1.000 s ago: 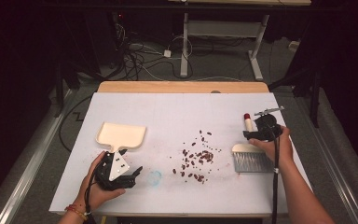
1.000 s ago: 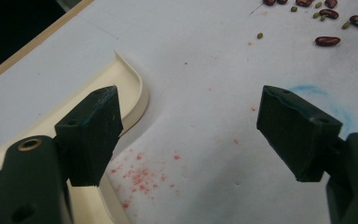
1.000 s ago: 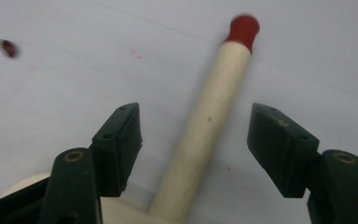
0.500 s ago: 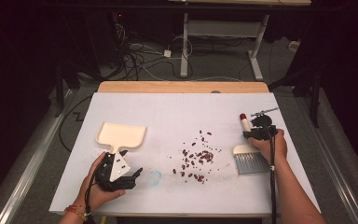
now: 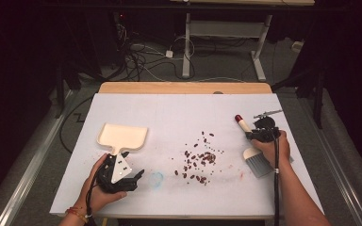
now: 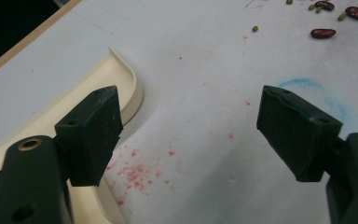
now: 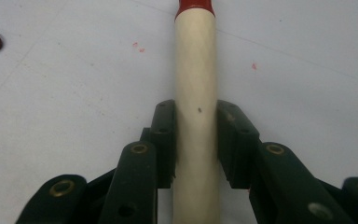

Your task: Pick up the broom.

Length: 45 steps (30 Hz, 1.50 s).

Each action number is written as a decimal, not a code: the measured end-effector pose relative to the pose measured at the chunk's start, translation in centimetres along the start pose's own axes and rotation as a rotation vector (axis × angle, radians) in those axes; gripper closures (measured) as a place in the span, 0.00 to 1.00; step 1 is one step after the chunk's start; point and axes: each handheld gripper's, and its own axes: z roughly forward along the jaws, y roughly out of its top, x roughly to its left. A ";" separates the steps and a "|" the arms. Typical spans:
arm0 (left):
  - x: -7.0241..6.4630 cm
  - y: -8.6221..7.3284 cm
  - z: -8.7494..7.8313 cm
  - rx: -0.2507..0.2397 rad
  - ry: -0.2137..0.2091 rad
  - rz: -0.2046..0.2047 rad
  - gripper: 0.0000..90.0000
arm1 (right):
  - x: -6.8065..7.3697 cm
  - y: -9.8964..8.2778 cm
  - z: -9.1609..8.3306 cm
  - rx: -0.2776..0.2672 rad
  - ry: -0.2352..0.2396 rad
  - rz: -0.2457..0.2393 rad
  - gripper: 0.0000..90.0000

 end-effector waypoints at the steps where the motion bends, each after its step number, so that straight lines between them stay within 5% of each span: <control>1: 0.0 0.0 0.0 0.000 -0.001 0.000 0.24 | 0.0 0.0 0.0 -0.007 0.002 -0.001 0.79; 11: 0.0 0.0 -0.1 -0.002 0.000 -0.003 0.24 | -0.2 -0.2 -2.3 -0.116 0.020 -0.009 0.79; 28: 0.0 0.1 -0.2 -0.010 0.004 -0.016 0.24 | -0.9 -1.0 -9.0 -0.392 0.028 -0.011 0.79; 36: 0.0 0.1 -0.3 -0.009 0.004 -0.016 0.24 | 1.0 -1.7 -12.1 -0.507 0.037 -0.053 0.79; 45: 0.1 0.1 -0.3 -0.015 0.000 -0.022 0.24 | 3.6 -2.6 -13.8 -0.550 0.075 -0.114 0.79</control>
